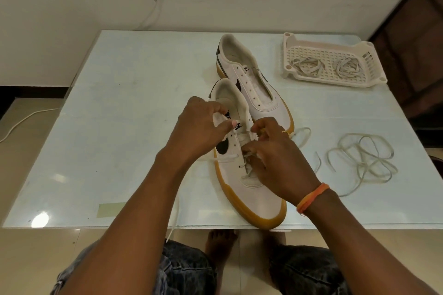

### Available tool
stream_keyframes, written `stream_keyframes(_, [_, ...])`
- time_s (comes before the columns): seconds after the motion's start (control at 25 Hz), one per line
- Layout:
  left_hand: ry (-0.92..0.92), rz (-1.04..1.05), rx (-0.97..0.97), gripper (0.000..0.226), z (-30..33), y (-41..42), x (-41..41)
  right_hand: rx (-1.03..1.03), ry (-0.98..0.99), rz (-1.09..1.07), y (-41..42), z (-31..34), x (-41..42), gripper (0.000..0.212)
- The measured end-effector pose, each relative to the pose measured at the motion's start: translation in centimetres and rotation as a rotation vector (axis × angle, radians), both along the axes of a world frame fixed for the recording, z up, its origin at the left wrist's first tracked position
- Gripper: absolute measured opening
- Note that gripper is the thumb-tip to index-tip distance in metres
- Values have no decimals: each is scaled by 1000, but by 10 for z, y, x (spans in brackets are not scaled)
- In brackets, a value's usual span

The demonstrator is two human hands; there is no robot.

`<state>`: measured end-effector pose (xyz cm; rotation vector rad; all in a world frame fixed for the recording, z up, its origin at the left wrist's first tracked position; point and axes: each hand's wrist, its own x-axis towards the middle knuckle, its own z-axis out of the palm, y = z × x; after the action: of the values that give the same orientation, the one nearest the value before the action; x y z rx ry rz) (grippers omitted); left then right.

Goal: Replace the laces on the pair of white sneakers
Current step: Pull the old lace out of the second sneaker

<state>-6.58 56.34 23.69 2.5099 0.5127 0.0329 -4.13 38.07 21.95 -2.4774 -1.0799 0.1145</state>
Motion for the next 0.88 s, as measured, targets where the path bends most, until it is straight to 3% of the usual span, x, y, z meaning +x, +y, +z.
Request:
stream_keyframes(0.08, [-18,25,-156,43,-1,5,1,60,48,-33,-1,-1,2,11])
stream_keyframes(0.2, [-50,57,-334,33,-2,16,2,222,288,-187,-12,0,9,12])
stream_keyframes(0.36, [-63,69,-383,31,-7,17,3,665,961,-570,-27,0,15,12])
stream_keyframes(0.4, [-68,58,-390,32,-7,17,3,715,1013,-610,-26,1,13,13])
stream_keyframes(0.44, [-67,41,-391,32,-6,19,3,695,913,-606,-23,2,10,14])
stream_keyframes(0.56, [-44,-24,-370,32,-6,27,1,418,146,-286,-12,2,-1,23])
stream_keyframes(0.6, [-37,-41,-366,31,-6,29,1,336,-9,-177,-8,-1,-3,21])
stream_keyframes(0.68, [-31,-54,-354,29,-7,31,2,129,-71,-126,0,-9,-4,13])
stream_keyframes(0.76, [-31,-49,-345,26,-9,32,4,-4,-13,-162,5,-13,-4,11])
stream_keyframes(0.88, [-49,-42,-341,24,-10,31,3,88,-87,-150,3,-7,0,7])
